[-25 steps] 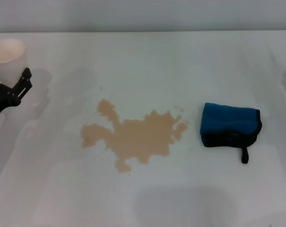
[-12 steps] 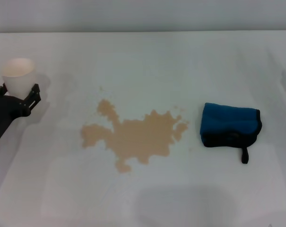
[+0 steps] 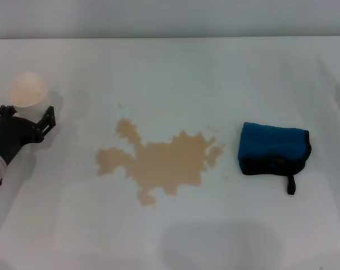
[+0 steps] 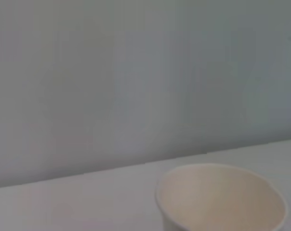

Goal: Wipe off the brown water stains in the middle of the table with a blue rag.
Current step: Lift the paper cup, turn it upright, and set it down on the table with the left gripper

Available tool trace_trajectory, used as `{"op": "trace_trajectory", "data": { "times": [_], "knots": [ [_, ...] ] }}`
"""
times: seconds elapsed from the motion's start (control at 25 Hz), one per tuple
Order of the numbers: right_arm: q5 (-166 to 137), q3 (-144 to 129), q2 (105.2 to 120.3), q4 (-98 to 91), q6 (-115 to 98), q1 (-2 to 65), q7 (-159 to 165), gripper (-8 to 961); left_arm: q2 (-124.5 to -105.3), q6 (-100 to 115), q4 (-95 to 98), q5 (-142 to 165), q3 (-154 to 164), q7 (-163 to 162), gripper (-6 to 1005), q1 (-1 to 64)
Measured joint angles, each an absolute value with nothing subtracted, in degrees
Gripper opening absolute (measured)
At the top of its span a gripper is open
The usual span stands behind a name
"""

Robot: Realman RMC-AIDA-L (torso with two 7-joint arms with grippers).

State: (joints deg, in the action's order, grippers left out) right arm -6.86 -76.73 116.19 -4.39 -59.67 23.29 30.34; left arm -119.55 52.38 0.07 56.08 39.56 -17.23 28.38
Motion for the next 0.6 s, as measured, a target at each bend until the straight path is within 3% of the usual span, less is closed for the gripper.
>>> {"op": "trace_trajectory", "data": {
  "times": [0.6],
  "knots": [
    [-6.86,-76.73,116.19,-4.45,-59.86,23.20,31.07,832,-119.63,54.75,-1.83,55.89,39.30,-16.99,828,27.99]
  ]
}}
